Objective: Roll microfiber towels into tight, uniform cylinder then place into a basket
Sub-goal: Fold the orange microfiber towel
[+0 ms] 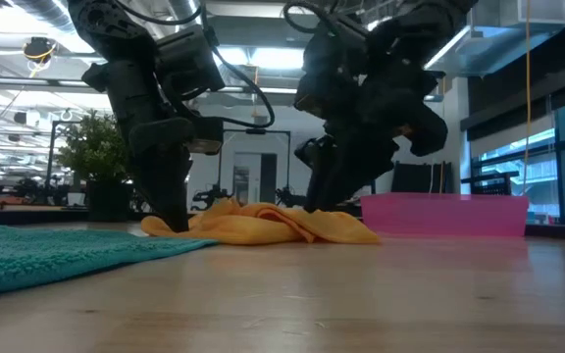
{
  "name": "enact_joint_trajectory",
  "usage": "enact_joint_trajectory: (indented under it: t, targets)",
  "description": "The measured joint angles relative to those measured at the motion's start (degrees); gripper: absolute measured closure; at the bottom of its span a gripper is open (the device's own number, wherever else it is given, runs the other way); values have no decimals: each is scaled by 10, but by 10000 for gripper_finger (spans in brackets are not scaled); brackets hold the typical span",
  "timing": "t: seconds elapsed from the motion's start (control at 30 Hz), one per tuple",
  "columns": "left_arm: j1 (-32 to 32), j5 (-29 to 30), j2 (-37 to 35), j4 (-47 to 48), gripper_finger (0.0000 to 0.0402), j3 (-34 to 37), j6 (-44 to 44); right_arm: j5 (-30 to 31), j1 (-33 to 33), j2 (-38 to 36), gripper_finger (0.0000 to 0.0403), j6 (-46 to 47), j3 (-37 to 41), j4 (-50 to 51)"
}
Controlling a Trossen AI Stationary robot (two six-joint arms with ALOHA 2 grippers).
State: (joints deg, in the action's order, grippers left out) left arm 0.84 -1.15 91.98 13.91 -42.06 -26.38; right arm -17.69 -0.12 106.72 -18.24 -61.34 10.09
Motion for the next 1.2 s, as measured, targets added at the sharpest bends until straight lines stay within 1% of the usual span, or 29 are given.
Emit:
enact_joint_trajectory:
  t: [0.17,0.27,0.5,0.6,0.93,1.13,1.2]
  targets:
    - [0,0,0,0,374,0,0,1,-1,0,281,4,36,-73]
    - [0,0,0,0,374,0,0,0,-1,0,281,31,52,-91]
    - [0,0,0,0,374,0,0,1,-1,0,281,53,91,-140]
    - [0,0,0,0,374,0,0,5,-1,0,281,60,100,-141]
    - [0,0,0,-1,374,0,0,144,-1,0,281,96,101,-140]
    - [0,0,0,-1,374,0,0,213,-2,0,281,77,96,-140]
    - [0,0,0,-1,374,0,0,217,-6,0,281,54,88,-139]
